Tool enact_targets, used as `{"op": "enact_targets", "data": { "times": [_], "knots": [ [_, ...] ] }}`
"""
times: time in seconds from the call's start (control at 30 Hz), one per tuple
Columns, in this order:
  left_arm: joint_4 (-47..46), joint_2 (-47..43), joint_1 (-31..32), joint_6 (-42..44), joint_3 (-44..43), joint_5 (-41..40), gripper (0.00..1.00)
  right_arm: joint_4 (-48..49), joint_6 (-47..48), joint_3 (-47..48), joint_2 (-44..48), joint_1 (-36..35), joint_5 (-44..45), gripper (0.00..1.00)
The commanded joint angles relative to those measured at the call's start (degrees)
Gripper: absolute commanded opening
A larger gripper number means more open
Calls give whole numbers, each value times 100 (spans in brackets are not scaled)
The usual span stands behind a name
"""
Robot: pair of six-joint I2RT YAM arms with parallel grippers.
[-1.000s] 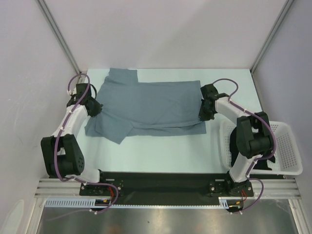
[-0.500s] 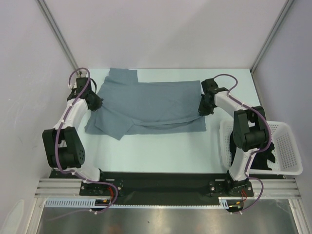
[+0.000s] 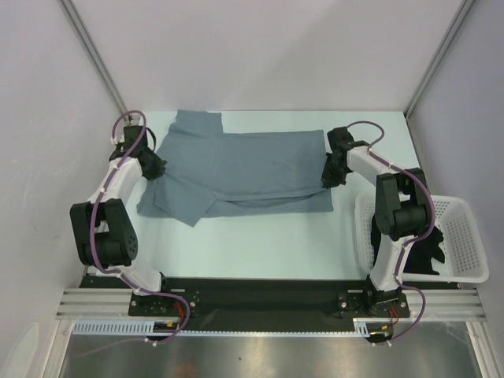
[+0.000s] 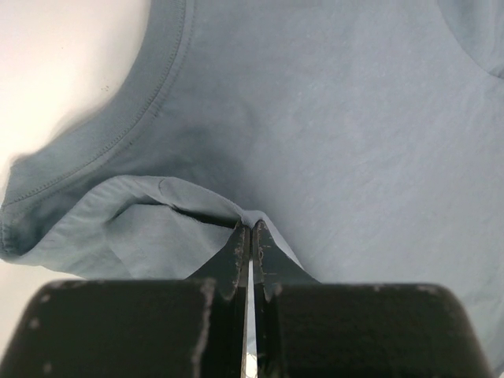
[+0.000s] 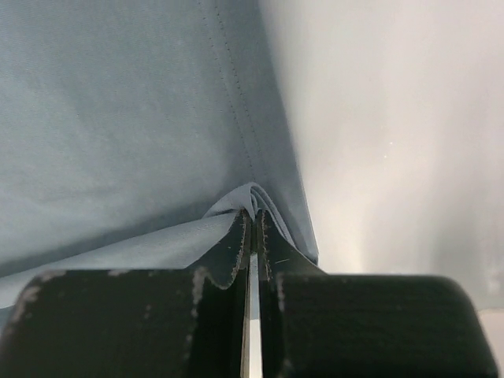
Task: Fold and stack the t-shirts
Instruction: Fold the tshirt
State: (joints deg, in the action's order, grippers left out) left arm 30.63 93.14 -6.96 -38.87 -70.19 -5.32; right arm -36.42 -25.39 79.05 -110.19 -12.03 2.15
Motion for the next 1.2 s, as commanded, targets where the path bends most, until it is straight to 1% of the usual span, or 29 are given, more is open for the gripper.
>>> {"op": "enact_targets", "data": {
  "times": [0.0, 0.17, 0.43, 0.77, 1.0, 1.03, 1.07, 1.1, 1.13, 1.17],
  "knots": [
    [-84, 37, -77, 134, -232, -13, 0, -49, 78, 269, -55, 69, 40, 0],
    [-180, 72, -104, 143, -293, 145, 0, -40, 8, 278, -2, 96, 127, 0],
    [-198, 362, -104, 134, -477, 365, 0, -75, -71, 287, 6, 175, 224, 0],
    [-66, 608, -104, 213, -776, 365, 0, -67, -81, 427, -169, 219, 163, 0],
    [83, 950, -104, 336, -1136, 462, 1, -102, -54, 621, -336, 245, 154, 4],
    [83, 995, -104, 380, -1180, 488, 3, -110, -19, 673, -362, 271, 154, 6],
    [101, 1021, -104, 433, -1277, 497, 22, -119, 25, 795, -397, 289, 154, 8],
    [162, 1030, -104, 494, -1321, 488, 30, -215, 77, 927, -467, 315, 180, 14],
    [197, 1013, -104, 529, -1356, 436, 37, -312, 234, 1068, -512, 333, 259, 18],
    [285, 961, -104, 556, -1426, 288, 51, -434, 306, 1226, -529, 333, 329, 22]
  ]
}}
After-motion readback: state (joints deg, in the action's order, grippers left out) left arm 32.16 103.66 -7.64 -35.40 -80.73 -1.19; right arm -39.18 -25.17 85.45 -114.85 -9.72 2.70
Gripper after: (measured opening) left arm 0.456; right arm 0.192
